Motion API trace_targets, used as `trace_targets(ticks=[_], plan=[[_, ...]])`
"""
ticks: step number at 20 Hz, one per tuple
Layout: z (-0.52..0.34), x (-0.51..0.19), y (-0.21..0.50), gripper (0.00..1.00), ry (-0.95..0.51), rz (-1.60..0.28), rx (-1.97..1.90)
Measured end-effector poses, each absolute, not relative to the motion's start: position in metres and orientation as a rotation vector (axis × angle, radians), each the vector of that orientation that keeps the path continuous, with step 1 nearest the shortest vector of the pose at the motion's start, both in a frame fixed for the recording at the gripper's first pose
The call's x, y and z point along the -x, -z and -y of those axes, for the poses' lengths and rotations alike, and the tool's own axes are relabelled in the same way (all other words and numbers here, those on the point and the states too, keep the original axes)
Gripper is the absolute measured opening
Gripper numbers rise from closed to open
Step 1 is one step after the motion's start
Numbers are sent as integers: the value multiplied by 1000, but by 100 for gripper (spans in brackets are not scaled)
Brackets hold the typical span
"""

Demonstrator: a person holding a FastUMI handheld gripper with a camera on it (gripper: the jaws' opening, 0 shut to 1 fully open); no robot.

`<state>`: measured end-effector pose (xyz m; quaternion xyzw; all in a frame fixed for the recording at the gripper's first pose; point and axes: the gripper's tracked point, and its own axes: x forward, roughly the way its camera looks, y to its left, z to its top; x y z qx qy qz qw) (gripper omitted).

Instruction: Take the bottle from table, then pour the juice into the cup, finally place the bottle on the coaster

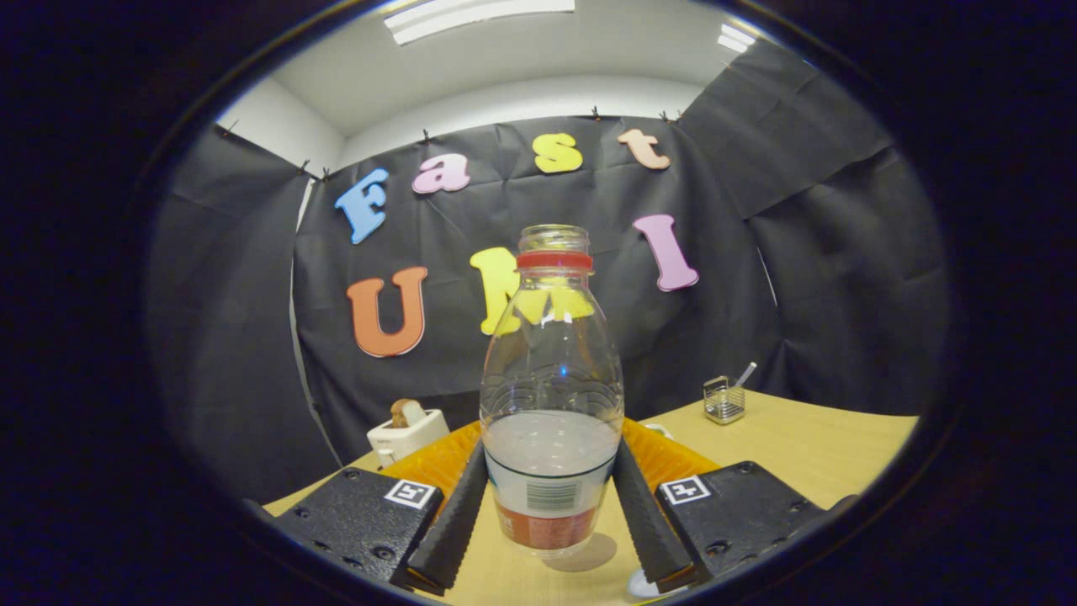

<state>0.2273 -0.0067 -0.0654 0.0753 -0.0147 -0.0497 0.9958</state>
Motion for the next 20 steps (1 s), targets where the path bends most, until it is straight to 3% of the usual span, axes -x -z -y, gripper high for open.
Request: trace_targets(ticks=[10,20], plan=[[11,-287,147,83,237,-94,46],[18,-303,212,84,282,-148,53]])
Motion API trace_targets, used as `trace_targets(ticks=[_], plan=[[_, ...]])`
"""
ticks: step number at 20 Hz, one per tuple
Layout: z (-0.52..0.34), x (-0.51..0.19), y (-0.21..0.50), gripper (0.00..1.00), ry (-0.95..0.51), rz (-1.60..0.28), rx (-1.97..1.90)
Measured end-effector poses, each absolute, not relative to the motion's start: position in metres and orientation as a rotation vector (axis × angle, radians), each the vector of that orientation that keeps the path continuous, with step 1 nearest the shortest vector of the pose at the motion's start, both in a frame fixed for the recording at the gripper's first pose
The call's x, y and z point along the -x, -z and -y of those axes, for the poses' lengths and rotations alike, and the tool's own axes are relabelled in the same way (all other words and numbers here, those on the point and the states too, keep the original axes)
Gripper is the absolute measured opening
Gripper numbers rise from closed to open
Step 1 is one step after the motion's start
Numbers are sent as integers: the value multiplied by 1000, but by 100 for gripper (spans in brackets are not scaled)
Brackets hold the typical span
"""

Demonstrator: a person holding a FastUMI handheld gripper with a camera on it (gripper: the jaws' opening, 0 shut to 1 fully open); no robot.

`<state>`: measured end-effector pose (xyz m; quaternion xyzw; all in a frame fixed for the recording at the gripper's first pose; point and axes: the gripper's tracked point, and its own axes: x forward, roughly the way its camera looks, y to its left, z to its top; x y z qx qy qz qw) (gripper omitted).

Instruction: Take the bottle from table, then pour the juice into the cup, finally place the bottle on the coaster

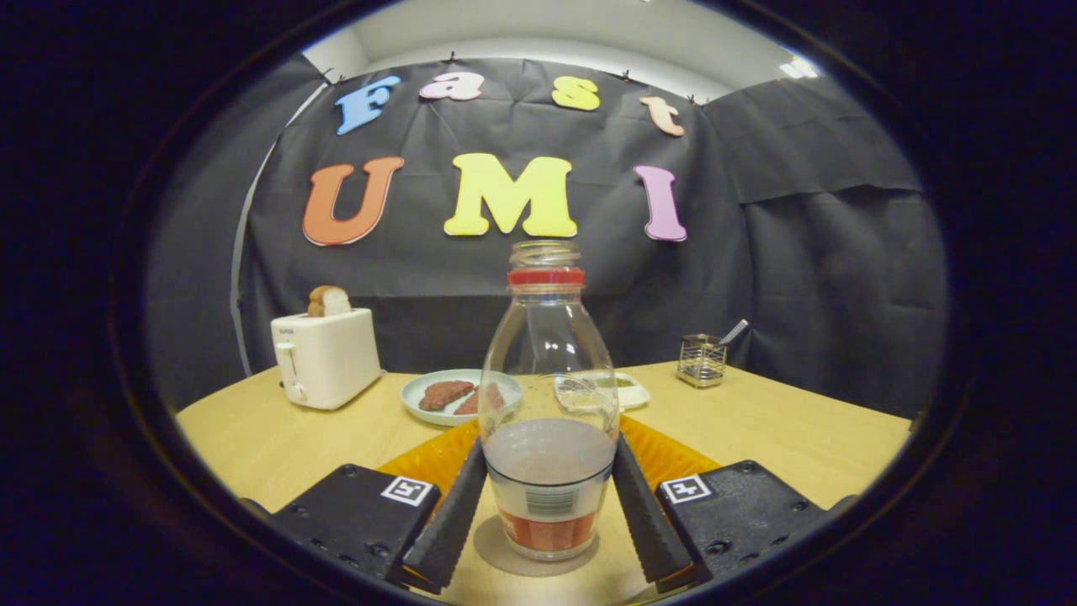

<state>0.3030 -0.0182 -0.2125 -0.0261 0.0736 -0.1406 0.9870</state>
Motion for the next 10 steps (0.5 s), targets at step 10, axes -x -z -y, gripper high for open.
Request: trace_targets(ticks=[10], plan=[[7,-295,222,84,302,-160,23]])
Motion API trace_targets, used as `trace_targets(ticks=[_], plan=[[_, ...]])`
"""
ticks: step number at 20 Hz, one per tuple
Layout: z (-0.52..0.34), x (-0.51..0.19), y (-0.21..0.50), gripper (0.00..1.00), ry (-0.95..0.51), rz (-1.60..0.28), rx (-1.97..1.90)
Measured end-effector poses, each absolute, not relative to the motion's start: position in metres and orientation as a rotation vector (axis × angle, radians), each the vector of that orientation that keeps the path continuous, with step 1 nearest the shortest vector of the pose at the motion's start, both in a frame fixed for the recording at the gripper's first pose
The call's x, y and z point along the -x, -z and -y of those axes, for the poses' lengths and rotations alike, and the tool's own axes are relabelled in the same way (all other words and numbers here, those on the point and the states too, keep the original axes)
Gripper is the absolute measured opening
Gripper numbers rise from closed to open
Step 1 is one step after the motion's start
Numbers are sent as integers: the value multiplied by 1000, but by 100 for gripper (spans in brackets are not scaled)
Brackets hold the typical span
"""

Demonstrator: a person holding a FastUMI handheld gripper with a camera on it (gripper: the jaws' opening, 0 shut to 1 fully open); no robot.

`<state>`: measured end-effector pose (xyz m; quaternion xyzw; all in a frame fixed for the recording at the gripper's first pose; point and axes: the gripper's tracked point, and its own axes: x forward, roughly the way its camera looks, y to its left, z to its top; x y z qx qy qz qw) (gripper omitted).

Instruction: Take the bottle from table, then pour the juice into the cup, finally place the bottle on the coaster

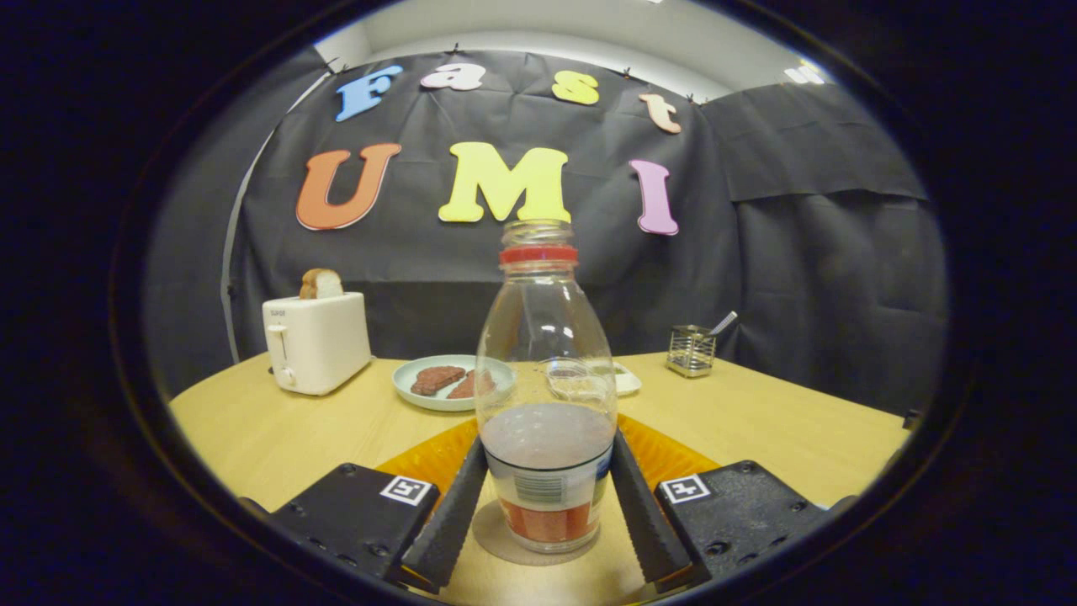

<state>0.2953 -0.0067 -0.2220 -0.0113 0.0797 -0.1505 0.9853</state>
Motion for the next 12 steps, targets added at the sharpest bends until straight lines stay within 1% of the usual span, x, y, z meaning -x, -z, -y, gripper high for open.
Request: trace_targets(ticks=[5,12], plan=[[7,-298,221,84,323,-152,66],[7,-309,214,83,312,-114,89]])
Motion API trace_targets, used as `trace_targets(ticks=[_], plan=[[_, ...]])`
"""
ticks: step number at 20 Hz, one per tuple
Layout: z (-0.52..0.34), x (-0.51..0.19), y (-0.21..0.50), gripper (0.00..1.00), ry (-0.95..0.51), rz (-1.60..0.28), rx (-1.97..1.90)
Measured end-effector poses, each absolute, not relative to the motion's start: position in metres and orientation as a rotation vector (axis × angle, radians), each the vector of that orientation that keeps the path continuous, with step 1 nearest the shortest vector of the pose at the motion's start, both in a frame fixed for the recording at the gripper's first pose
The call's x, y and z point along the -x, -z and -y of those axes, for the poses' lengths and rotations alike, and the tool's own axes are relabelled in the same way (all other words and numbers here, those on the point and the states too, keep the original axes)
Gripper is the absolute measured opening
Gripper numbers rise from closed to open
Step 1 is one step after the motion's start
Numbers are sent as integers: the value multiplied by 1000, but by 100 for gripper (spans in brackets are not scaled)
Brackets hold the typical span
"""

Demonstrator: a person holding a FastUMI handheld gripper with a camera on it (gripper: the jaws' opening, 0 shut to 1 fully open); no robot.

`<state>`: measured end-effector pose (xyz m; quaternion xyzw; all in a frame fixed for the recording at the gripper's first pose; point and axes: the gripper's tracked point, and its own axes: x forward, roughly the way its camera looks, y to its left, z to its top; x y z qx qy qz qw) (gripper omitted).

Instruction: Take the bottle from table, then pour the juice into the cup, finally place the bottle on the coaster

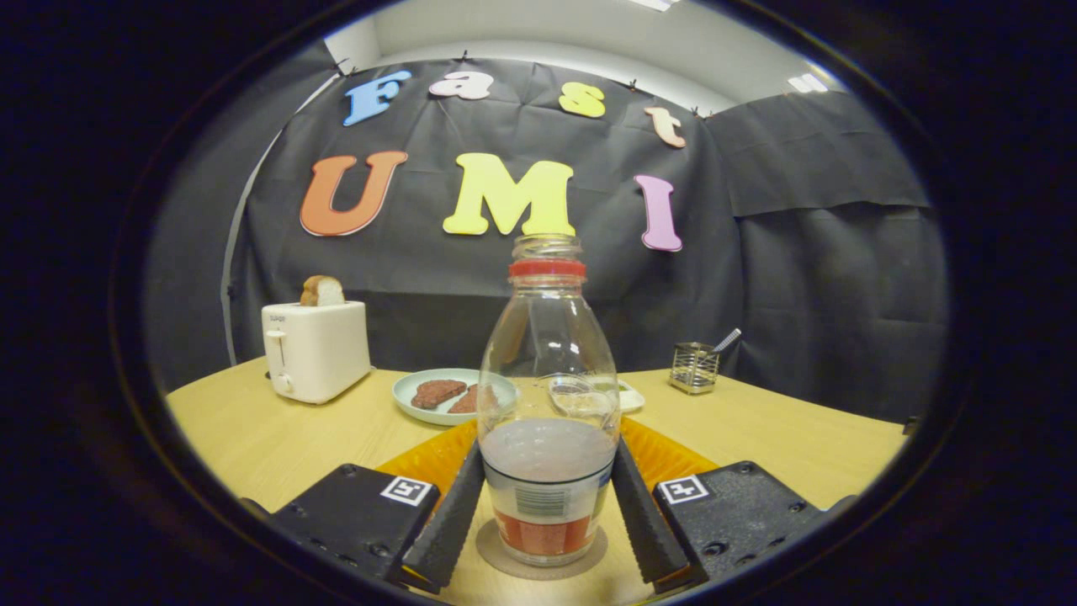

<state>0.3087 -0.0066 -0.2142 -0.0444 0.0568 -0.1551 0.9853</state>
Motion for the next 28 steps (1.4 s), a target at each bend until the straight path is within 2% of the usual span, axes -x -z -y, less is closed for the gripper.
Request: trace_targets(ticks=[5,7,8,20,28], plan=[[5,-306,216,84,316,-122,80],[2,-301,216,97,310,-126,53],[2,-300,214,100,299,-123,37],[-15,-253,151,100,255,-44,23],[-26,-171,87,100,245,21,50]])
